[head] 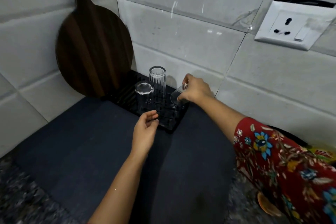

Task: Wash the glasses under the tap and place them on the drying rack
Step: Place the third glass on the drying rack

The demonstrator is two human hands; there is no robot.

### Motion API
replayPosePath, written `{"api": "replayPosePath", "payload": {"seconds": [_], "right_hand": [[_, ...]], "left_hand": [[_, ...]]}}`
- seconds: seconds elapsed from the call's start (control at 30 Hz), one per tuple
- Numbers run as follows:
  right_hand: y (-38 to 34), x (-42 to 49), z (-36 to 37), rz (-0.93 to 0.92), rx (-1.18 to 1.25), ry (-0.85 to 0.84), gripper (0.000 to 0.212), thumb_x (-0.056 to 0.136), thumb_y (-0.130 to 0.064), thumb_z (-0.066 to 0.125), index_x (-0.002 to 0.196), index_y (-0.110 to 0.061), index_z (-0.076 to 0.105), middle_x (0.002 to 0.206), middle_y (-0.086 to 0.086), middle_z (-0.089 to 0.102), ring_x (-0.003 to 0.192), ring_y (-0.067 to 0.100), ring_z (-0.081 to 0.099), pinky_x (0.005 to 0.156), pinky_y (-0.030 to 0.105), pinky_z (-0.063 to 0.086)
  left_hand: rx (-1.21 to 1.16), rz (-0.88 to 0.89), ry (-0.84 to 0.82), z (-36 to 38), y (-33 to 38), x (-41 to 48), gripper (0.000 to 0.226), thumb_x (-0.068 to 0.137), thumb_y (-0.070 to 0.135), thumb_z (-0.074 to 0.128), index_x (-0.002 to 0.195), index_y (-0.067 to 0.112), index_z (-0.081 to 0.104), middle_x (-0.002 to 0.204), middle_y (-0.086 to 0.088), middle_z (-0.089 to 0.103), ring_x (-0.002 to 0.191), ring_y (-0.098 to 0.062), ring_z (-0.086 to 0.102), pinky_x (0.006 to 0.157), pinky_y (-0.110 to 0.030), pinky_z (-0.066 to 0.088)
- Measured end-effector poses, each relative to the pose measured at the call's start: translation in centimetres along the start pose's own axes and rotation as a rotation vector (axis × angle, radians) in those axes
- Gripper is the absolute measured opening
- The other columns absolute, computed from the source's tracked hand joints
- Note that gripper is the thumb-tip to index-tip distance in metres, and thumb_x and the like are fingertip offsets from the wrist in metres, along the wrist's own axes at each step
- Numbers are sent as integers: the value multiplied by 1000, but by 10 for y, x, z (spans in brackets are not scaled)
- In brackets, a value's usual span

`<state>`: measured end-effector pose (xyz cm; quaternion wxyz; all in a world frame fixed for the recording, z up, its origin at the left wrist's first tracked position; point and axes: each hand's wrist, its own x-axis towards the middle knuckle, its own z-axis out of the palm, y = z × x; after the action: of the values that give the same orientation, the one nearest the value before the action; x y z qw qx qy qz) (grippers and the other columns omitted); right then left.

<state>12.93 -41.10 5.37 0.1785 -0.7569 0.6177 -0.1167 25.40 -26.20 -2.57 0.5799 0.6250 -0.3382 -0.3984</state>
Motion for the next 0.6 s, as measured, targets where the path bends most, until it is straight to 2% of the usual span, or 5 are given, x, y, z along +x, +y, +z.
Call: {"api": "replayPosePath", "payload": {"seconds": [0.13, 0.23, 0.4, 0.6], "right_hand": [[-5, 5, -5, -60, -76, 20, 65, 53, -32, 83, 109, -23, 51, 99, 4, 65, 90, 29, 62, 64, 27, 42], [-4, 4, -3, -53, -84, -4, 73, 51, -36, 84, 113, -21, 49, 102, 5, 65, 92, 30, 62, 68, 30, 47], [-4, 1, 8, -44, 8, -30, 71, 55, -33, 86, 113, -18, 48, 101, 4, 64, 91, 27, 60, 69, 28, 46], [-8, 1, 13, -72, 47, -7, 74, 58, -35, 86, 117, -16, 46, 109, 7, 65, 97, 28, 62, 76, 30, 48]], "left_hand": [[9, 9, 2, 0, -7, -2, 28, 92, 0, 52, 114, 16, 58, 113, 1, 63, 97, 4, 58, 79, -8, 46], [15, 1, -2, 1, -9, -1, 28, 92, 0, 52, 115, 16, 58, 112, 2, 62, 96, 5, 57, 80, -10, 45], [19, 2, -7, 7, -10, 0, 29, 91, 1, 53, 115, 18, 58, 110, 4, 63, 87, 8, 59, 76, -10, 45], [24, 17, 2, 6, -11, 1, 29, 91, 1, 53, 115, 17, 58, 110, 3, 63, 88, 6, 59, 76, -7, 46]]}}
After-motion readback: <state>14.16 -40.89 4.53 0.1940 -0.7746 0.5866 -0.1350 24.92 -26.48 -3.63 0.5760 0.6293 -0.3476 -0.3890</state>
